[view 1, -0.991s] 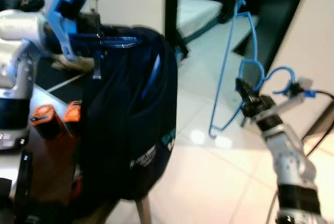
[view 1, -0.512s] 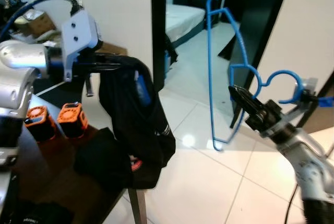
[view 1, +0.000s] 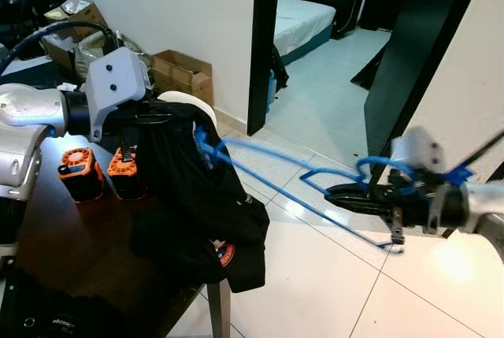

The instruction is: Hang hanger

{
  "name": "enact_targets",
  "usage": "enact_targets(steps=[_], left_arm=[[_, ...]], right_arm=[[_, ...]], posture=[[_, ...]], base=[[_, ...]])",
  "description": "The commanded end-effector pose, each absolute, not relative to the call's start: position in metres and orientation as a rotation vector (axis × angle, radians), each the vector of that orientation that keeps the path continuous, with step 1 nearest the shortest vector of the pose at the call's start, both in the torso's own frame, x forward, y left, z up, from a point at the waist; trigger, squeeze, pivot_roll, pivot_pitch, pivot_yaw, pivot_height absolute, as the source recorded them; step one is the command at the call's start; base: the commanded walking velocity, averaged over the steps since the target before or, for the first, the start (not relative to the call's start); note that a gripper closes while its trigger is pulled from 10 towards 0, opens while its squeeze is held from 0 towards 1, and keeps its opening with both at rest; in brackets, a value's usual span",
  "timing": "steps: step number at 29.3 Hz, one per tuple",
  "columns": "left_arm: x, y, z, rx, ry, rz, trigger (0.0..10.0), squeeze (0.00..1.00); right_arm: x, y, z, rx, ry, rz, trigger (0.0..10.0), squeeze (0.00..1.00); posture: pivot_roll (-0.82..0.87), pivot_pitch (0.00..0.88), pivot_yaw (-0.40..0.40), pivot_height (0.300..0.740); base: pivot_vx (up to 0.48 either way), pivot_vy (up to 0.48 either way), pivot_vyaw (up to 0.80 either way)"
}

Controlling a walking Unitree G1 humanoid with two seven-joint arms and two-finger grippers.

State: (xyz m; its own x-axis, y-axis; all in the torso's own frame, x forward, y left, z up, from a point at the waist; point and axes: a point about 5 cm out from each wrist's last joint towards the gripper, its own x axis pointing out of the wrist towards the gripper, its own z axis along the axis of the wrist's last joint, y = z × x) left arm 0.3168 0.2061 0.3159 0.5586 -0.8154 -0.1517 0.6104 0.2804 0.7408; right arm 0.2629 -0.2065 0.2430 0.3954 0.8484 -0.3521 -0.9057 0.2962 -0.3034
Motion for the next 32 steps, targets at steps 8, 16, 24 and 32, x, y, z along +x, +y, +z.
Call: enact_targets(steps=[8,16,24,32], left_arm=[[0.315,0.194,0.311,0.844,-0.317,-1.005,8.6,0.00],[0.311,0.194,0.312,0.848,-0.320,-1.013,8.0,0.00],[0.312,0.194,0.311,0.847,-0.317,-1.016,7.6,0.00],[0.311,0.189,0.310,0.844,-0.324,-1.033,7.4,0.00]], right_arm=[[0.279,-0.195,0.258,-0.624,0.132,1.122,10.0,0.00],[0.287,-0.204,0.264,-0.646,0.100,1.028,10.0,0.00],[0.287,-0.220,0.270,-0.667,0.128,0.972,10.0,0.00],[0.289,-0.224,0.269,-0.677,0.154,0.935,10.0,0.00]], posture=[[-0.01,0.000,-0.039,0.740],[0.00,0.000,-0.044,0.740],[-0.01,0.000,-0.038,0.740],[-0.01,0.000,-0.035,0.740]], base=[[0.000,0.000,0.00],[0.000,0.000,0.00],[0.000,0.000,0.00],[0.000,0.000,0.00]])
